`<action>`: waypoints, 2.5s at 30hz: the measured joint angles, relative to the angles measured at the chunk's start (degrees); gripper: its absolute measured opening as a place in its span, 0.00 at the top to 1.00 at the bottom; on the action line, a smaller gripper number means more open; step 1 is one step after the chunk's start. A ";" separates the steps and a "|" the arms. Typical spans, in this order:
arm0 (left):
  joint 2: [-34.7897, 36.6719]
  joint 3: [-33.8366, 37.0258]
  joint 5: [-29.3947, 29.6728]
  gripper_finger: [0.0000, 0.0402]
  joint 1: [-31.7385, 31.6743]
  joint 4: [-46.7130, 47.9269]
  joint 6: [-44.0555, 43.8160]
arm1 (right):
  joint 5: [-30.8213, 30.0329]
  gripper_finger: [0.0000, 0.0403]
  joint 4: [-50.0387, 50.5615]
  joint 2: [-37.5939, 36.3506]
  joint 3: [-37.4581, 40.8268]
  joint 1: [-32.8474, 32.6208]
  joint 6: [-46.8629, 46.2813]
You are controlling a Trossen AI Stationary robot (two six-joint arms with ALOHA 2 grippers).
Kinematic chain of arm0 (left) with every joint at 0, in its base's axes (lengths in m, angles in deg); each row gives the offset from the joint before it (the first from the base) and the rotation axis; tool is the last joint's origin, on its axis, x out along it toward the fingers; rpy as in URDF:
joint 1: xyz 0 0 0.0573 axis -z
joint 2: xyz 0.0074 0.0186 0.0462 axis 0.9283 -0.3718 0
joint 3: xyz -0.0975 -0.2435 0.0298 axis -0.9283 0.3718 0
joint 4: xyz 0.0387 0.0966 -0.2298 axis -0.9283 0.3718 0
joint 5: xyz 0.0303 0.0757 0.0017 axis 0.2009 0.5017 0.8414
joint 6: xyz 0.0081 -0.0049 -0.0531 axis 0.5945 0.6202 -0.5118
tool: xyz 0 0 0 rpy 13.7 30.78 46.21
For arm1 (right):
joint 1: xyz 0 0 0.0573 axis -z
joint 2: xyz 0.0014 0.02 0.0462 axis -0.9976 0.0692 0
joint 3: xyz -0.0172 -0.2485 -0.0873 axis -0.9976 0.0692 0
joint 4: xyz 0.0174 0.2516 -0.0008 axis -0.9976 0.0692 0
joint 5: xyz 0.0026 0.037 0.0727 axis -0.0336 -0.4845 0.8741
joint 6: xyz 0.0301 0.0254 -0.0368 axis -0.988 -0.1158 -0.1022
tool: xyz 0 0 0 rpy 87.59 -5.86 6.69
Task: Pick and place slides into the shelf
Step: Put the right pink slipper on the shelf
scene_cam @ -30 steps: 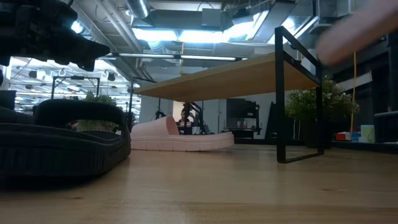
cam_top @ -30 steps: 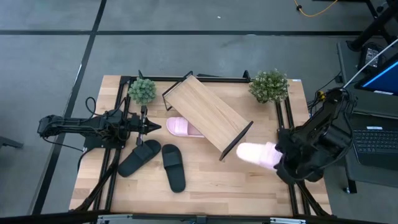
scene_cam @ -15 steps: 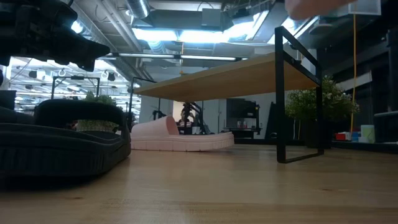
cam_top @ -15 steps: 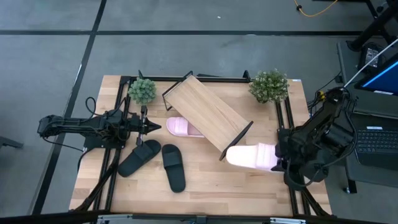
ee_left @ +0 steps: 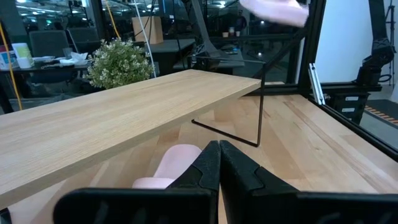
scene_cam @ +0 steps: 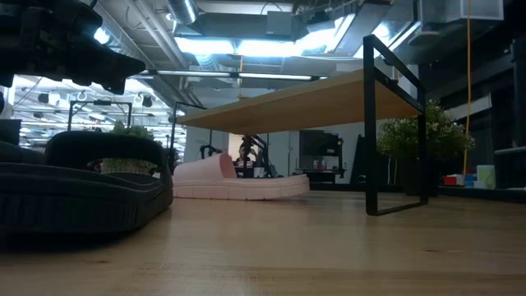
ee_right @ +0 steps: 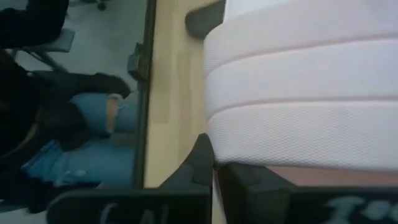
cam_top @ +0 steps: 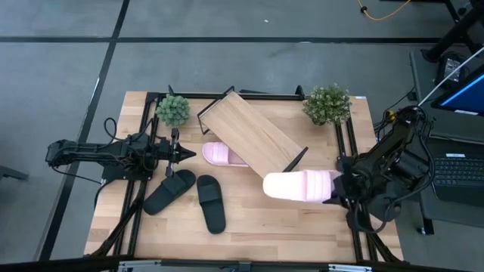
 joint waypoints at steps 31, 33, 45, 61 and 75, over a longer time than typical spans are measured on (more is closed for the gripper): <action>0.00 0.00 -0.01 1.00 0.01 0.00 0.04 | -14.24 0.98 -1.28 0.00 2.81 10.39 31.55; 0.00 0.00 0.00 1.00 -0.01 0.00 0.04 | -12.68 0.98 -1.99 0.00 3.32 13.00 34.26; 0.00 0.00 -0.01 1.00 0.01 0.00 0.04 | 6.87 0.98 -5.45 0.00 3.39 29.93 58.48; 0.00 0.00 -0.02 1.00 -0.01 0.00 0.04 | 22.57 0.98 -0.10 0.00 3.39 47.95 71.96; 0.00 0.00 -0.02 1.00 0.01 0.00 0.04 | 33.96 0.98 2.05 0.00 3.39 57.79 82.25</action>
